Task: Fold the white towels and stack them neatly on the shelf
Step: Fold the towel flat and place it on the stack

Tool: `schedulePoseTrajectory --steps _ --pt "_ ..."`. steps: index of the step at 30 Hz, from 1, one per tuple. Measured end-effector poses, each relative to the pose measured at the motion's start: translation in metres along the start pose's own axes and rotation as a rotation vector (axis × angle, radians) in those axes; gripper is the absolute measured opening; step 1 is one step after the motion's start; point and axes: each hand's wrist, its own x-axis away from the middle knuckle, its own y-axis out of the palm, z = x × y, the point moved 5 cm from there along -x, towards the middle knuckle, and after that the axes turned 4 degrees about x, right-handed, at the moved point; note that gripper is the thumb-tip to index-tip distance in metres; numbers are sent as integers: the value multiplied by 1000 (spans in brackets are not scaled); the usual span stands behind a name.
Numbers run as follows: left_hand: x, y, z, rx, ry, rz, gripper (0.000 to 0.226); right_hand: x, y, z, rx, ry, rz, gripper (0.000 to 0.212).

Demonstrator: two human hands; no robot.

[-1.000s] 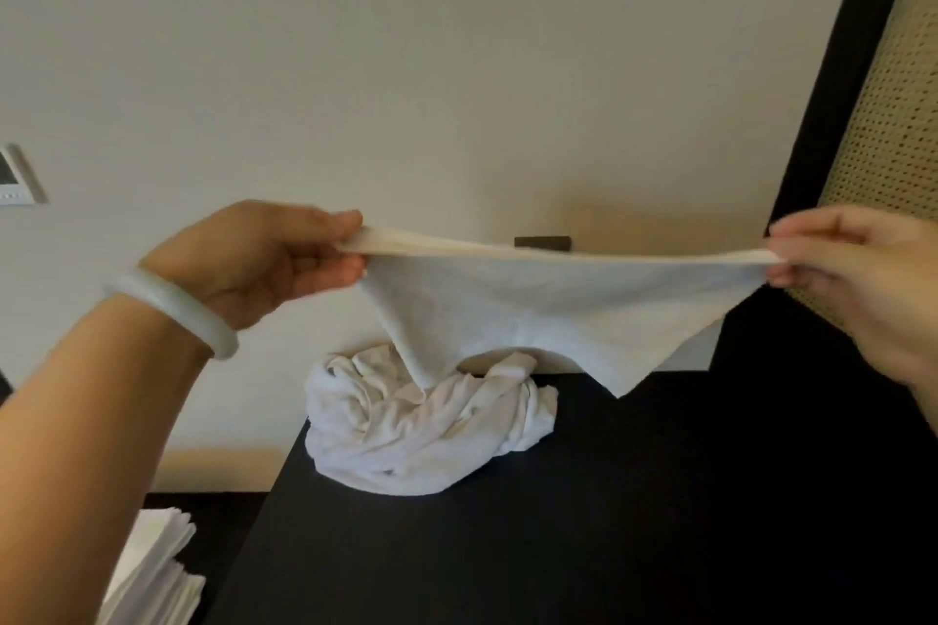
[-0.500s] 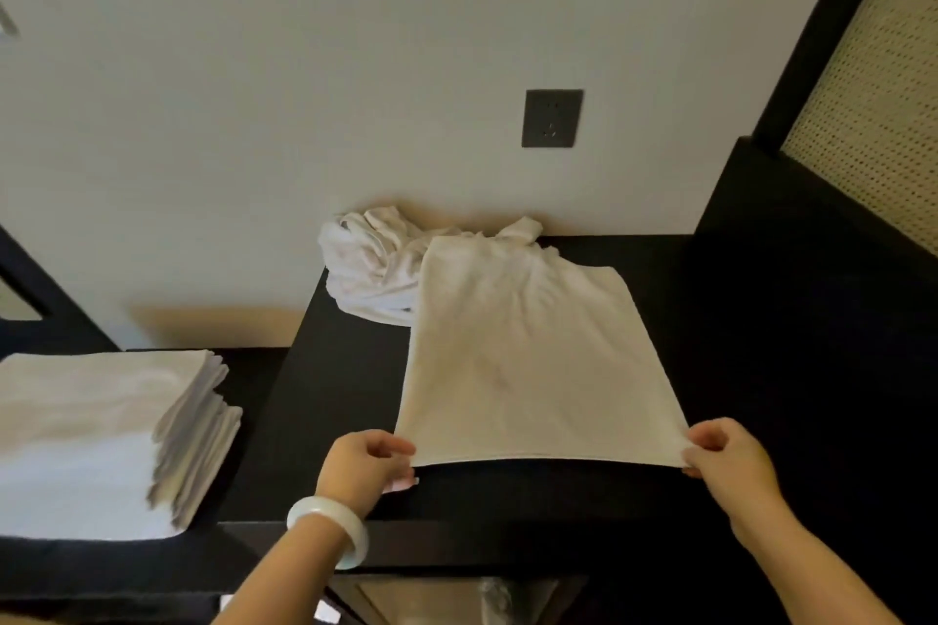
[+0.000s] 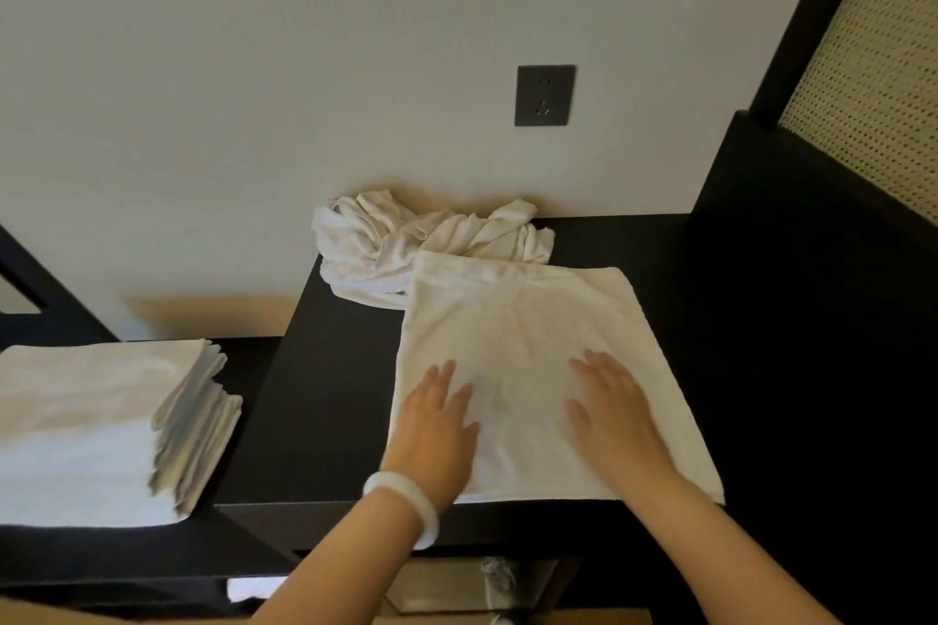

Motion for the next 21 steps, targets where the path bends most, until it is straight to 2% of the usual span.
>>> schedulePoseTrajectory --steps 2,4,8,10,11,13,15,18,21 --pt "-14 25 5 -80 15 -122 60 -10 29 -12 124 -38 -103 63" --pt "-11 42 -6 -113 10 -137 63 -4 49 -2 221 -7 -157 80" --pt "19 53 -26 -161 14 -204 62 29 45 19 259 89 -199 94" --pt "32 57 -28 -145 57 -207 62 43 30 19 301 92 -316 91" --pt "32 46 -24 -118 37 -205 65 45 19 16 298 88 -318 87" --pt "20 26 -10 -87 39 -124 79 32 -3 0 278 36 -172 79" --pt "-6 20 1 -46 13 -95 88 4 -7 -20 165 -47 -69 59" --pt "-55 32 11 -67 75 -56 79 -45 29 -43 183 -166 -154 56" --pt "-75 48 -6 -118 3 -141 67 -70 64 -21 246 -200 -200 58"
